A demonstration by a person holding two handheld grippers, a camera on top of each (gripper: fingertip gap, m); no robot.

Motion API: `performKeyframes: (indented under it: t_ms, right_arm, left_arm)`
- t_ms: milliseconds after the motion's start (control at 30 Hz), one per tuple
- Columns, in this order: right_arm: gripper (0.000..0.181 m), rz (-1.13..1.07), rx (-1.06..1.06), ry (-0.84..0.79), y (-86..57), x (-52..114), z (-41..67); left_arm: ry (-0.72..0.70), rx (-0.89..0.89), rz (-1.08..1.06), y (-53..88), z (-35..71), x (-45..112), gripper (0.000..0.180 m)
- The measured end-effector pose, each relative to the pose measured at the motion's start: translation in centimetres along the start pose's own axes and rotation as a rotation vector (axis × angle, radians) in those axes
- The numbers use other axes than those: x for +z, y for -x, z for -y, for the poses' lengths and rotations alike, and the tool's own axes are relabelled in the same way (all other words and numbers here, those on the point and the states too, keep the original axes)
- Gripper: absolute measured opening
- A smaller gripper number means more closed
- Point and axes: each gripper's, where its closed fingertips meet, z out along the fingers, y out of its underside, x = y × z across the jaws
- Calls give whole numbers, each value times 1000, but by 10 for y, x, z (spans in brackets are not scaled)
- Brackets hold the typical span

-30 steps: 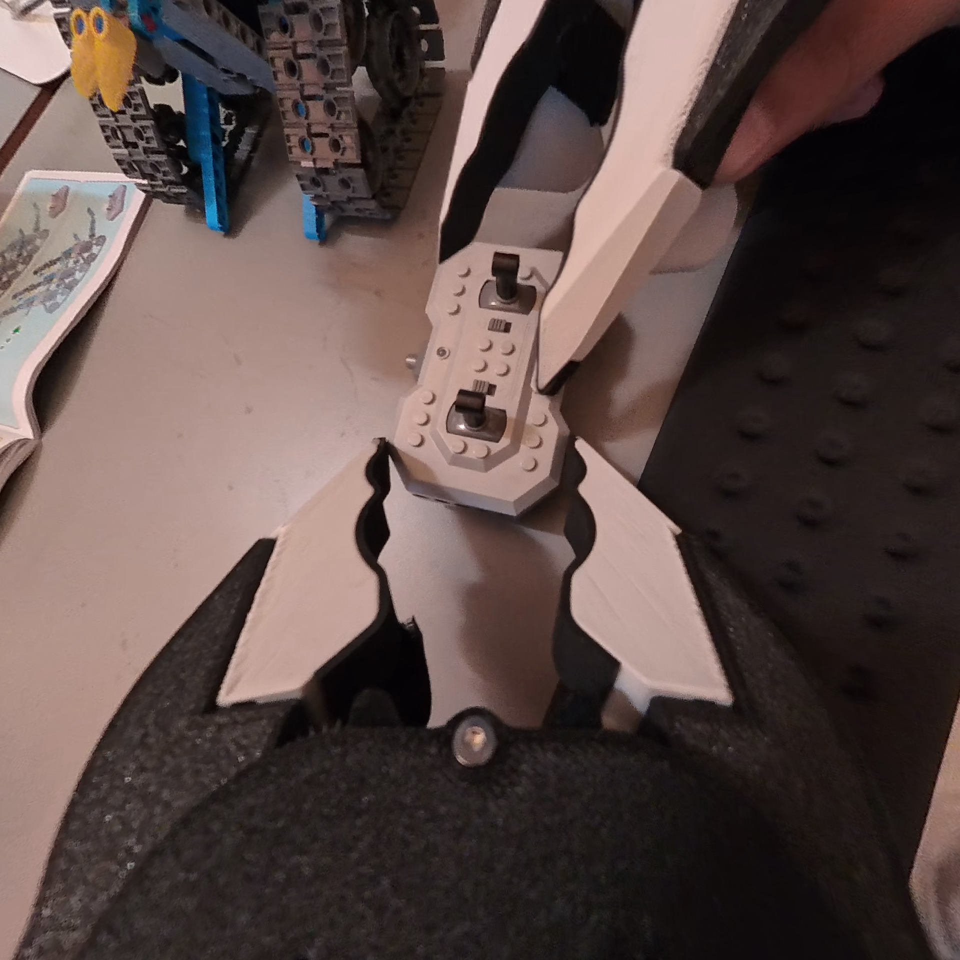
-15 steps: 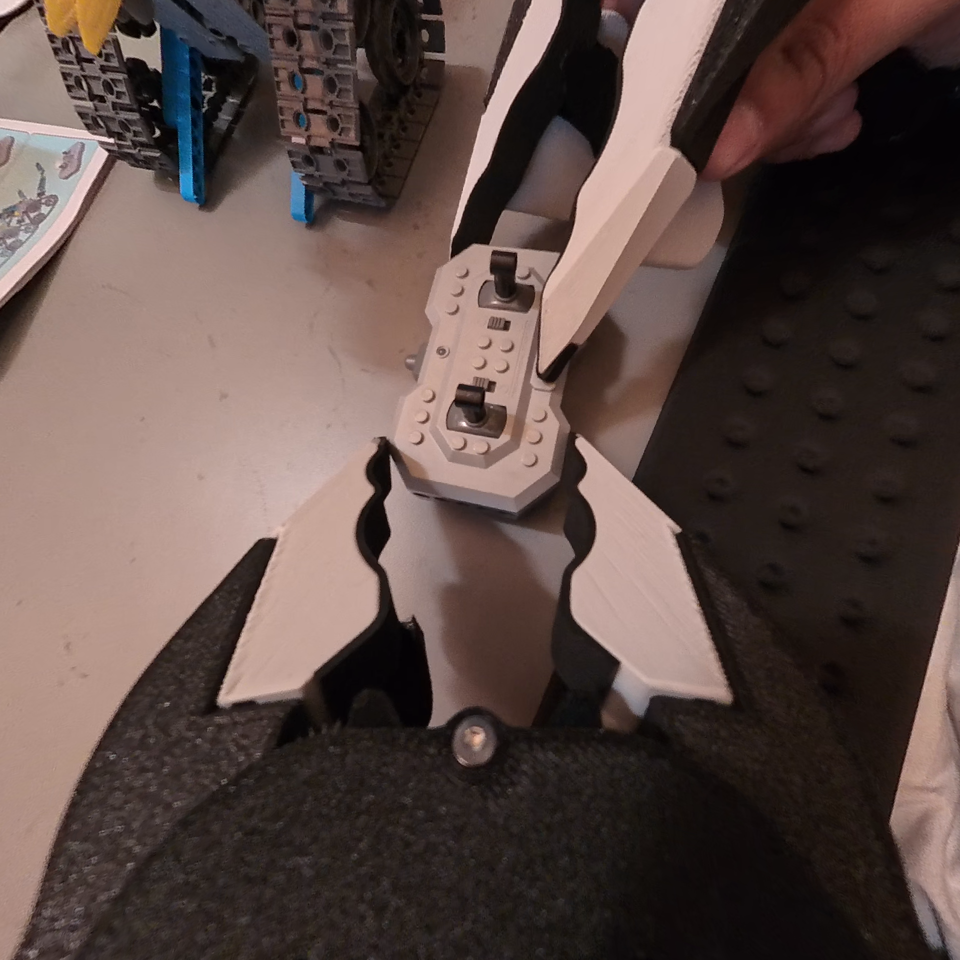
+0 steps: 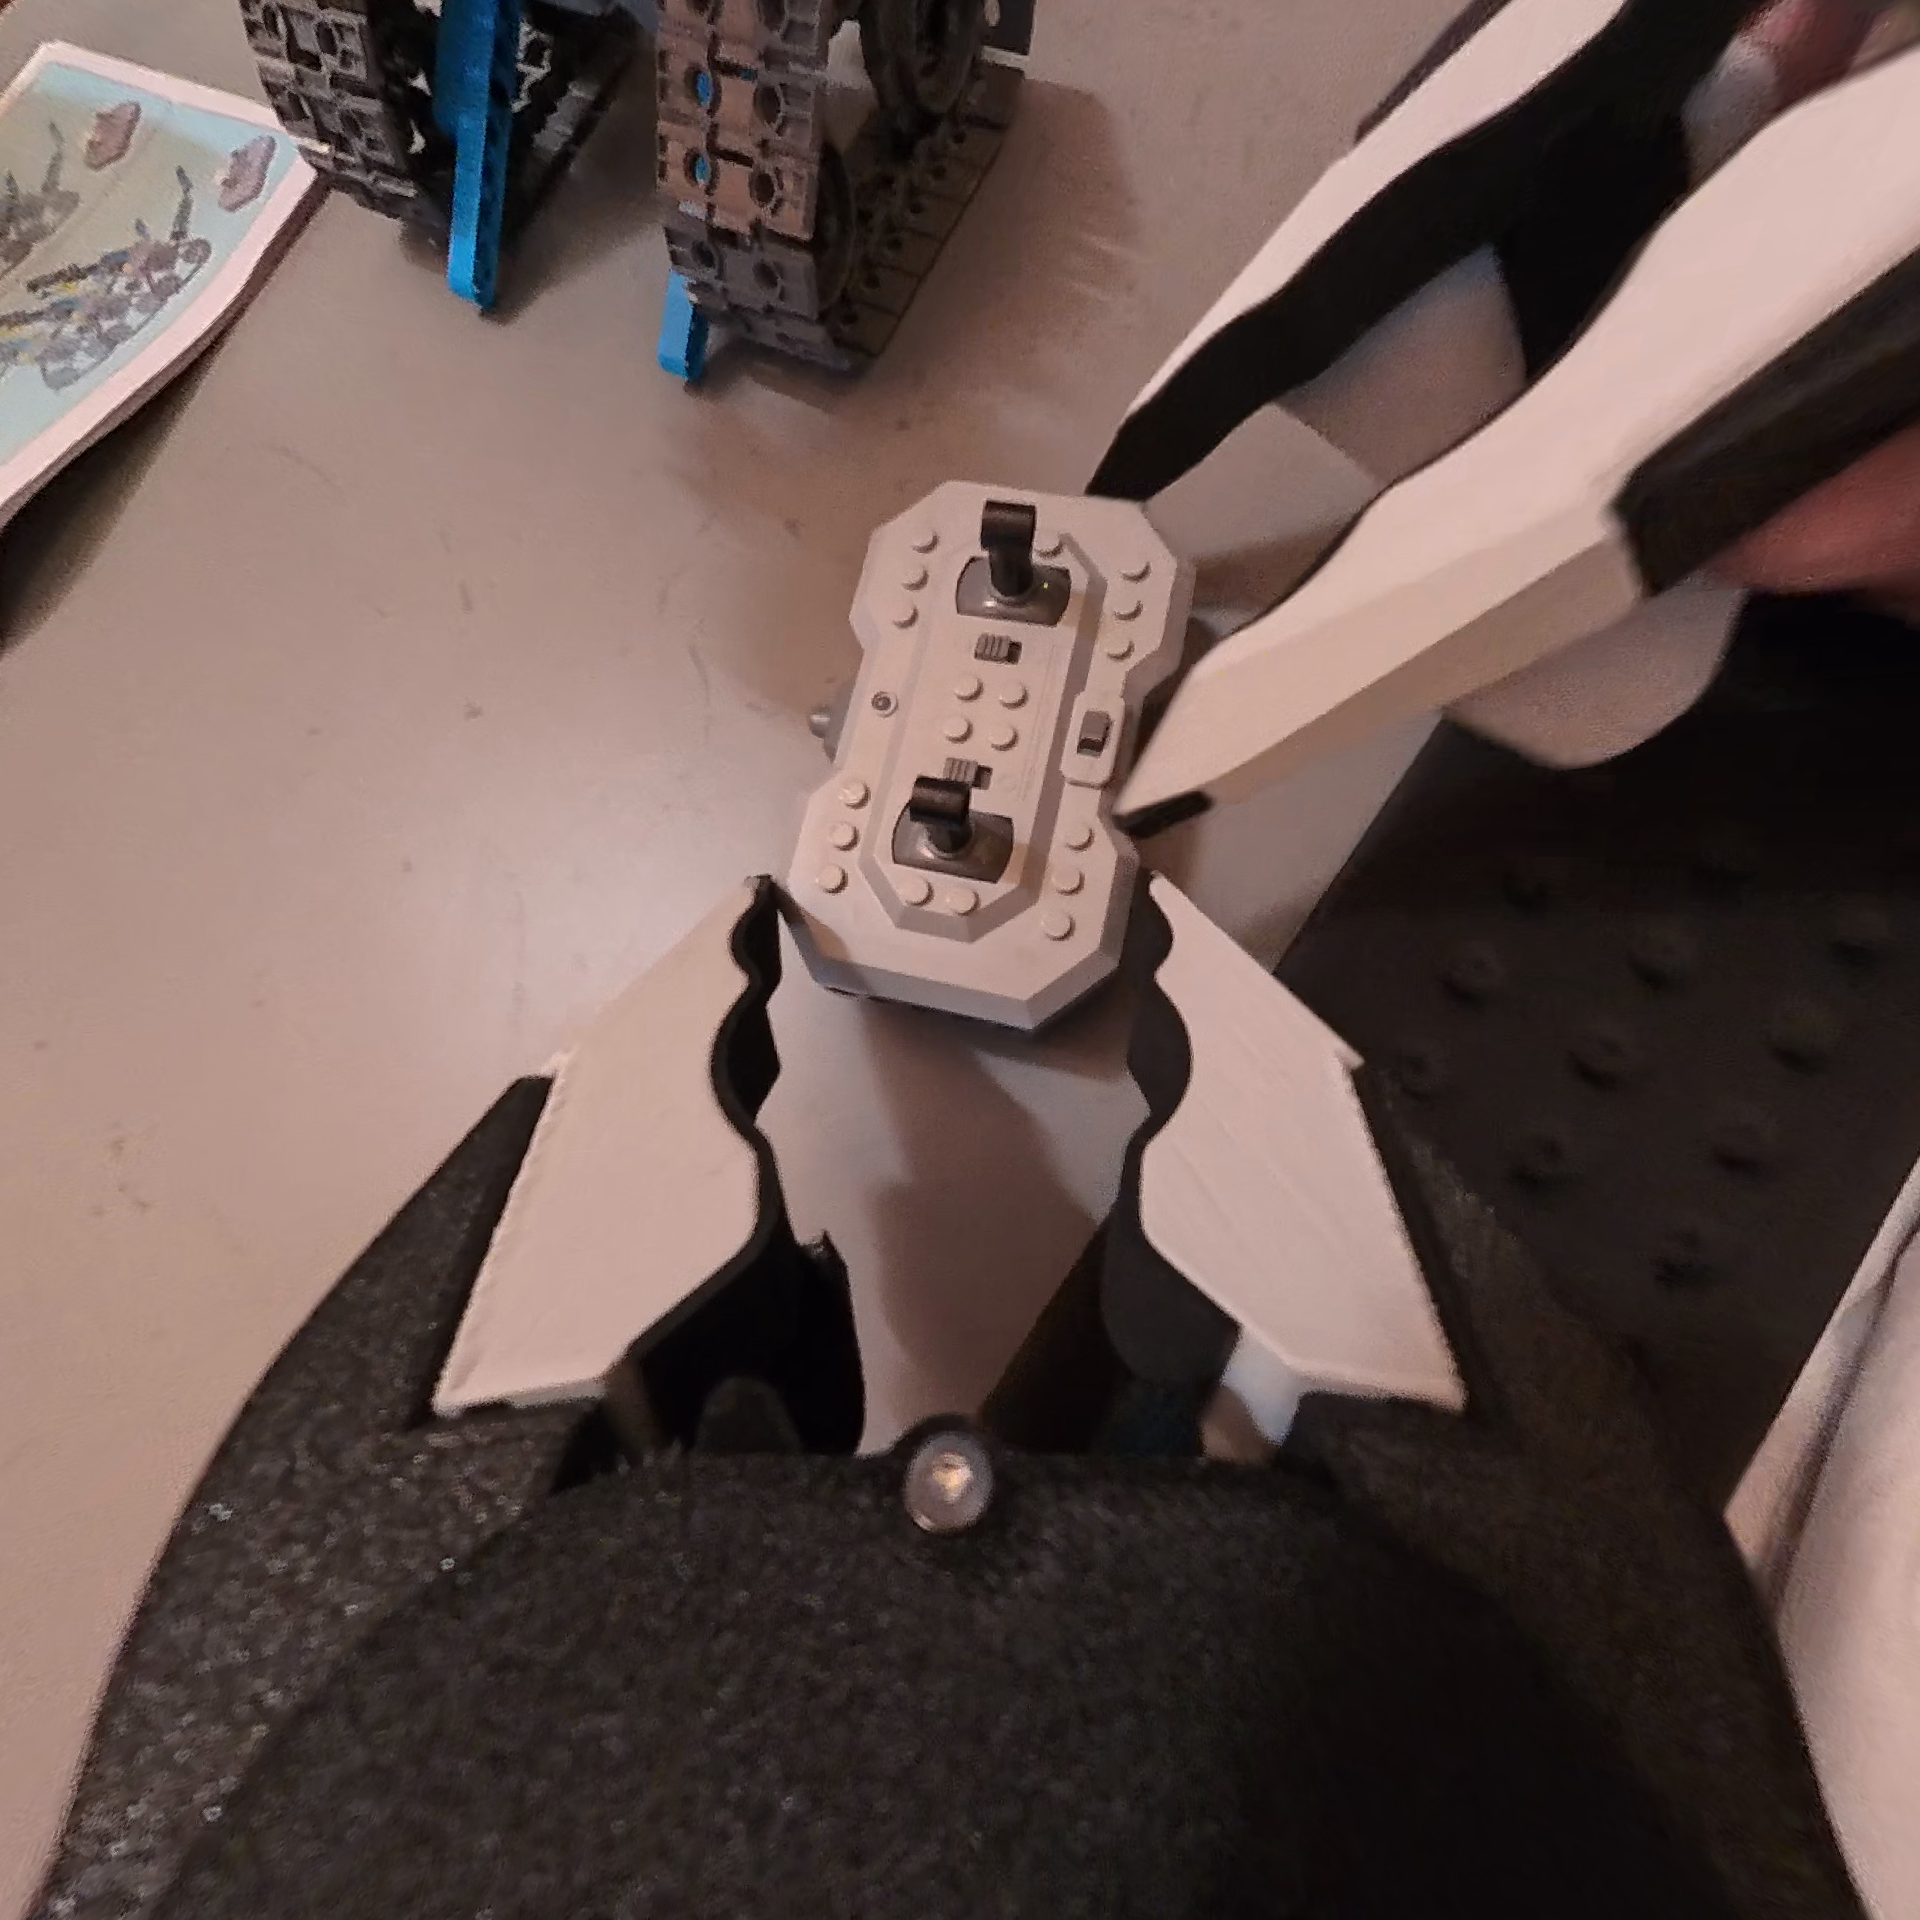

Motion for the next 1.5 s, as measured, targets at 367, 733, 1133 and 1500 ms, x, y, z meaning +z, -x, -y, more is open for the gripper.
performKeyframes:
  t_ms: [367, 733, 1133, 1500]
  right_arm:
    - [56, -52, -33, -19, -9, 2, 4]
    - [67, 145, -225, -17, -2, -11, 10]
    - [66, 546, -261, -31, 9, -21, 18]
    - [58, 497, -372, 56, 12, -6, 1]
  left_arm:
    - [-9, -22, 15, 0, 0, 0, 66]
    - [-18, 138, -139, -5, -7, -6, 66]
    - [-80, 229, -257, -8, -13, -12, 66]
    - [-74, 188, -300, -9, -14, -10, 67]
